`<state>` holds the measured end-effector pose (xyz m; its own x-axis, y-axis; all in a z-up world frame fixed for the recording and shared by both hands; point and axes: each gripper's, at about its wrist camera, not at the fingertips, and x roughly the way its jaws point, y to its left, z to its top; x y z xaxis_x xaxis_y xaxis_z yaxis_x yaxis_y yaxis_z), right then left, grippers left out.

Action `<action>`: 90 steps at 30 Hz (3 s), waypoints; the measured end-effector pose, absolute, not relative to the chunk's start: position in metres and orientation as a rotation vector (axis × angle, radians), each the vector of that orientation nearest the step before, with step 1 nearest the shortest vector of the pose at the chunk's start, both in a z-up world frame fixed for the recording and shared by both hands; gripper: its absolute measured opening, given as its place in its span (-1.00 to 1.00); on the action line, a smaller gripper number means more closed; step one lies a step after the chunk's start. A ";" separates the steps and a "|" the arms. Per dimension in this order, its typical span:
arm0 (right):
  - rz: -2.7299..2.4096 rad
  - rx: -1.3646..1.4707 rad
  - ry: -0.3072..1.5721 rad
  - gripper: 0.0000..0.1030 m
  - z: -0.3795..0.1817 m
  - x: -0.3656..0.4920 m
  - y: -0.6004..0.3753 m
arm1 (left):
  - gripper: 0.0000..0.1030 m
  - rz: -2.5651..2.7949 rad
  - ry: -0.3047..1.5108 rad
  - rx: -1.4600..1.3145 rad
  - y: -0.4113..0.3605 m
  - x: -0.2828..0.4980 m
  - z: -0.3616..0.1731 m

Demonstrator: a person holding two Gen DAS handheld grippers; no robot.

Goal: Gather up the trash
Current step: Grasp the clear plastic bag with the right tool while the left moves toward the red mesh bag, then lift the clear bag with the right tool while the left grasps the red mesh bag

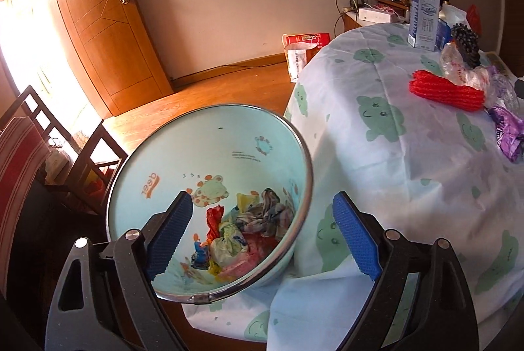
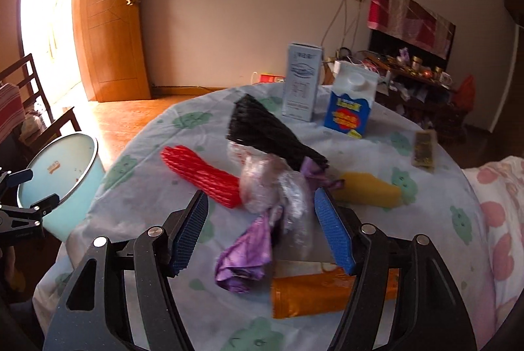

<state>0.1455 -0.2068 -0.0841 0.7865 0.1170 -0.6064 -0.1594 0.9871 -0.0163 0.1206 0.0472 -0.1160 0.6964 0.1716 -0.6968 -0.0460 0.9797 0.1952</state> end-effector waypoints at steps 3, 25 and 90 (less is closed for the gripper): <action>0.138 -0.040 0.679 0.22 -0.094 0.156 -0.224 | 0.67 0.111 0.778 0.173 0.034 0.126 -0.113; 0.199 -0.128 0.810 -0.09 -0.110 0.210 -0.197 | 0.68 0.099 0.781 0.172 0.021 0.144 -0.109; -0.035 0.098 0.610 -0.77 -0.098 0.125 -0.359 | -0.82 -0.227 0.839 0.190 -0.113 0.233 -0.113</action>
<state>0.1249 -0.3593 -0.0980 0.8192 -0.0034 -0.5735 0.0613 0.9948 0.0818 0.2333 -0.1131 -0.1126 0.6465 -0.1239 -0.7528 0.2726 0.9591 0.0764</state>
